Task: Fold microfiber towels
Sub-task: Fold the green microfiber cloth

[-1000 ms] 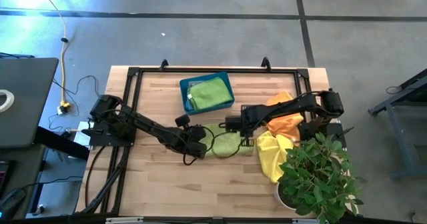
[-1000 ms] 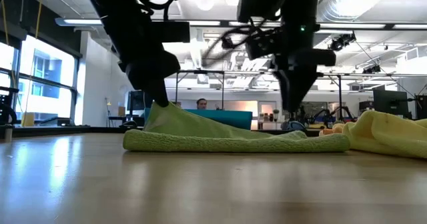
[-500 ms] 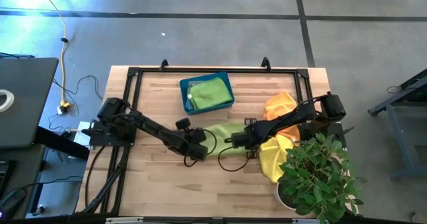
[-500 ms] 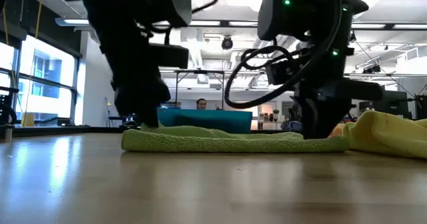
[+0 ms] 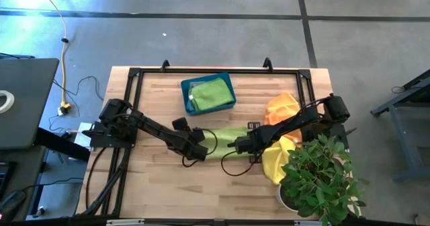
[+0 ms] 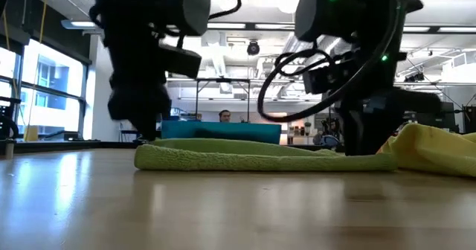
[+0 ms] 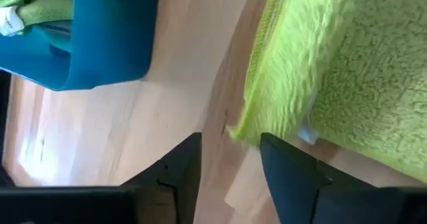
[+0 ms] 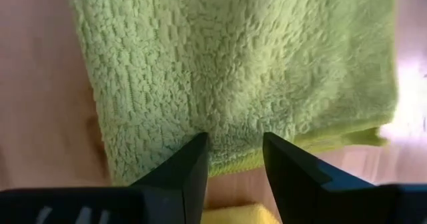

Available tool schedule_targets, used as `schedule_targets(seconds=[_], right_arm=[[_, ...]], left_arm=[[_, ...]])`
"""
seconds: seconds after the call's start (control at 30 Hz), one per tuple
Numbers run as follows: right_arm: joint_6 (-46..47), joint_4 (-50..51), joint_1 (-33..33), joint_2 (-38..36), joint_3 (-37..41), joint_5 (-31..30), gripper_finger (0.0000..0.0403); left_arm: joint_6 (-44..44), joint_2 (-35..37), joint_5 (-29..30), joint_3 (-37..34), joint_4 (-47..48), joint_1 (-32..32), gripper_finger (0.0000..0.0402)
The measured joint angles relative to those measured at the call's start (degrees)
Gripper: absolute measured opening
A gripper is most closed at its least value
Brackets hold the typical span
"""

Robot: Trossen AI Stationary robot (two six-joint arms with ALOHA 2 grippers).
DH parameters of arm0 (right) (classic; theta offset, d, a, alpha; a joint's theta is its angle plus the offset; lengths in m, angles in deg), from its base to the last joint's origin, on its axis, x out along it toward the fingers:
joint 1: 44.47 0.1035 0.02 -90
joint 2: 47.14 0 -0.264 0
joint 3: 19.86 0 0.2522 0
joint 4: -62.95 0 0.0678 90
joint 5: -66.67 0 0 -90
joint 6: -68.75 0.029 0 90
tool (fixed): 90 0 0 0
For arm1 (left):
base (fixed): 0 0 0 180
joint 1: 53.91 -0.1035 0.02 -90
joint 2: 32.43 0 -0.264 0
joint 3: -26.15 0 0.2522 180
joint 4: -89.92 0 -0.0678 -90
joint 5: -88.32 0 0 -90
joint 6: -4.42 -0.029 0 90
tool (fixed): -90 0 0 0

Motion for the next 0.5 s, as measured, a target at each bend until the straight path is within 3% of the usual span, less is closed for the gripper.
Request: schedule_targets(seconds=[0.27,0.5], right_arm=[[4.79,5.27,1.88,-7.45,-0.02,-4.2,0.0138],[7.84,10.84,4.23,-14.59,0.03,-10.83,0.0138]], left_arm=[[-8.53,0.02,-11.11,4.89,1.01,1.65,0.0137],[-20.96,-0.13,-17.15,5.27,-11.56,2.18,0.0125]])
